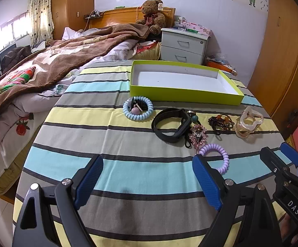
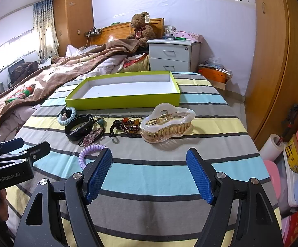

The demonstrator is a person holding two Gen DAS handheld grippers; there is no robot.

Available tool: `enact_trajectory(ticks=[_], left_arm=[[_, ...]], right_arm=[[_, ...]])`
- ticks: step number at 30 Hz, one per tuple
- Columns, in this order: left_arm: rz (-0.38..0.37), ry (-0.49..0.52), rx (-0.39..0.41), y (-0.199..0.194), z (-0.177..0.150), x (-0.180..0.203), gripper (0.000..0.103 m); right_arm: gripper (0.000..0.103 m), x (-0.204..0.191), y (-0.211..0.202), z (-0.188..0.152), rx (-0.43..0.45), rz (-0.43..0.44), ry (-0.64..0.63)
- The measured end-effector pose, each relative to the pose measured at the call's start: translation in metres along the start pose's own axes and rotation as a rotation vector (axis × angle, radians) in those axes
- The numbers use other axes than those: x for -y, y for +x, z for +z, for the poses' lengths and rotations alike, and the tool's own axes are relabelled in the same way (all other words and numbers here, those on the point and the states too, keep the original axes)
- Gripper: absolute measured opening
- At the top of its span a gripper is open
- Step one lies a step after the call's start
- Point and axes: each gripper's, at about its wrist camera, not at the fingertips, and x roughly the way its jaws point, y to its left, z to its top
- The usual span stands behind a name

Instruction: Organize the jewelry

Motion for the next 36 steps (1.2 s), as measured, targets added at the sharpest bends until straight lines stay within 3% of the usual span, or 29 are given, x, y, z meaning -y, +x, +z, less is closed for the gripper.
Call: enact_trajectory(ticks=[36], left_arm=[[0.011, 0.012, -0.003, 0.002, 0.004, -0.005, 0.090]], right_arm=[[0.075, 0.011, 0.008, 0.011, -0.007, -0.026, -0.010]])
